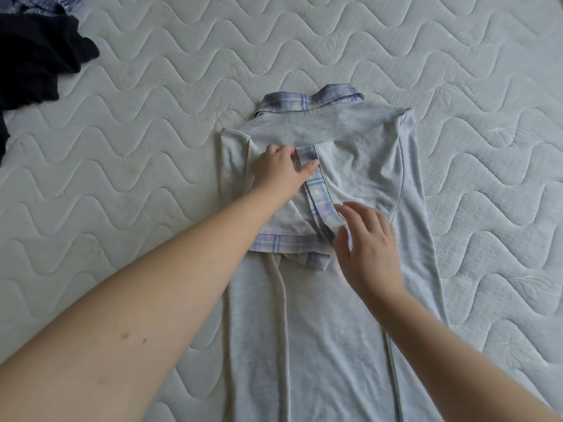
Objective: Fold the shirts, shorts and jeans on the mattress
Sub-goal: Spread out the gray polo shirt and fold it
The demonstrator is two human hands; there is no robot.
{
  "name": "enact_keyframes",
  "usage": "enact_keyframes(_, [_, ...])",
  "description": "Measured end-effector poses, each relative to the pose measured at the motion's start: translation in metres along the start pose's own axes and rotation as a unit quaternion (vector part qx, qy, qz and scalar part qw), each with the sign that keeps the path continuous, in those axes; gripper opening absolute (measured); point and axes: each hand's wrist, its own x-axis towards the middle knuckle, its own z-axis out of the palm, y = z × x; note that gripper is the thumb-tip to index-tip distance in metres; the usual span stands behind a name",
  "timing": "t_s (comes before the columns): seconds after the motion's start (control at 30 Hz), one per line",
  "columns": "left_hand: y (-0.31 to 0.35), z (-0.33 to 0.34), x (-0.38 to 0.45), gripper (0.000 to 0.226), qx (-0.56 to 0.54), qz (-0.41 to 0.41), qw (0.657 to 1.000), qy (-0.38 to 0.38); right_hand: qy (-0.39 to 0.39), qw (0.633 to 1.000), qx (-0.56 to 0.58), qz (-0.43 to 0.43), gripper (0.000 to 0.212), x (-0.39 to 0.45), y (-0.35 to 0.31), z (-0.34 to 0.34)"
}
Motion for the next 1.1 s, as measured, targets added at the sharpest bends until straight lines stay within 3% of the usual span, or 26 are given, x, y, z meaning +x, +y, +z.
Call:
enact_keyframes(0.07, [0.01,-0.001,0.009,0.054,-0.015,-0.061,0.998,-0.016,-0.037,0.997,-0.019,0.069,0.044,0.007,0.015,-0.002])
enact_keyframes(0.17, [0.02,-0.002,0.014,0.032,-0.141,-0.092,0.986,0.01,-0.106,0.988,-0.004,0.114,0.052,0.018,0.037,-0.001])
enact_keyframes(0.3, [0.037,0.002,-0.008,0.013,-0.18,0.022,0.982,0.042,-0.122,0.987,0.037,0.098,0.054,0.038,0.06,-0.004])
enact_keyframes(0.47, [0.058,0.014,-0.04,0.012,-0.155,0.184,0.967,0.087,-0.089,0.961,0.172,0.195,0.058,0.098,0.079,-0.015])
enact_keyframes(0.77, [0.091,0.044,-0.071,0.01,-0.071,0.309,0.945,0.082,-0.174,0.907,0.291,0.248,0.052,0.157,0.103,-0.012])
enact_keyframes(0.9, [0.102,0.065,-0.078,0.018,-0.012,0.327,0.938,0.117,-0.156,0.884,0.348,0.269,0.05,0.155,0.116,-0.012])
enact_keyframes(1.0, [0.106,0.083,-0.08,0.016,0.003,0.308,0.951,0.035,-0.154,0.877,0.358,0.28,0.044,0.155,0.118,-0.011])
enact_keyframes(1.1, [0.101,0.103,-0.08,0.042,0.027,0.289,0.957,-0.015,-0.156,0.874,0.369,0.276,0.045,0.155,0.123,-0.009])
